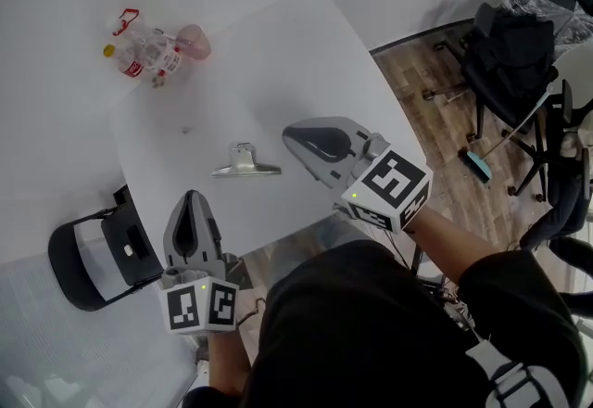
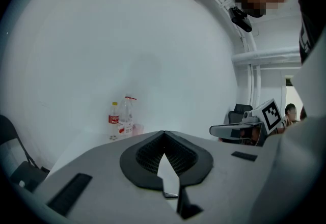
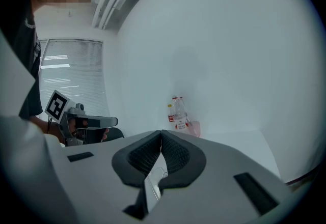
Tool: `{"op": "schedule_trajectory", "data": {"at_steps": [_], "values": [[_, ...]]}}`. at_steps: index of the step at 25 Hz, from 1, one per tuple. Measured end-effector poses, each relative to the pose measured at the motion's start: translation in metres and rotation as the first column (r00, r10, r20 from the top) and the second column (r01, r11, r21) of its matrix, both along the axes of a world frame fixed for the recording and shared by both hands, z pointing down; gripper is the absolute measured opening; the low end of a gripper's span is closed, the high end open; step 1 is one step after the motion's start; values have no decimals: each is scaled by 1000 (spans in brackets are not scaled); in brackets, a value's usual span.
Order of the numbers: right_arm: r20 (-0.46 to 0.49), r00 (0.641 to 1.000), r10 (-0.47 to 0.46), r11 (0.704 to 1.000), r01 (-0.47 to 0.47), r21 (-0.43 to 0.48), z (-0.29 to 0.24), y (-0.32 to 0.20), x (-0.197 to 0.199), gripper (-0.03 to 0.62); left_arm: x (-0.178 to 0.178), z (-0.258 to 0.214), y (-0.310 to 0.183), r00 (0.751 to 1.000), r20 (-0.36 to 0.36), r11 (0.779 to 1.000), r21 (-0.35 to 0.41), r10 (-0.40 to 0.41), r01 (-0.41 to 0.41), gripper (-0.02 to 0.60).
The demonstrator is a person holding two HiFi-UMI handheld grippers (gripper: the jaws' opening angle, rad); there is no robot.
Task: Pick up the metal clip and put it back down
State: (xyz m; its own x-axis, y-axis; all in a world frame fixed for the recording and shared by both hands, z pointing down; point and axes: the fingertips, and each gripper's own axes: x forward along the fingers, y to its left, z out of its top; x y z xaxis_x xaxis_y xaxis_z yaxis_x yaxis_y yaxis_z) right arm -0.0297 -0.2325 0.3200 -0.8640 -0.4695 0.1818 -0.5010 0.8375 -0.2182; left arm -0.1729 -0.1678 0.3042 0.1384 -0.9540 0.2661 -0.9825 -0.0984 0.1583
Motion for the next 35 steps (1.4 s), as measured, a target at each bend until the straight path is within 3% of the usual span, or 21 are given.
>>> {"op": "schedule_trajectory", "data": {"at_steps": [11, 26, 35], "values": [[-32, 999, -38, 999, 37, -18, 10, 7, 1, 17, 4, 6, 13, 1000, 5, 1000, -3, -19, 19, 14], [-127, 983, -135, 989, 127, -71, 53, -6, -55, 18, -62, 23, 5, 997, -4, 996, -30, -78, 78, 14], [-156, 972, -177, 981, 162, -102, 72, -17, -82, 32, -84, 38, -3, 994, -14, 993, -65, -104, 103, 14]]}}
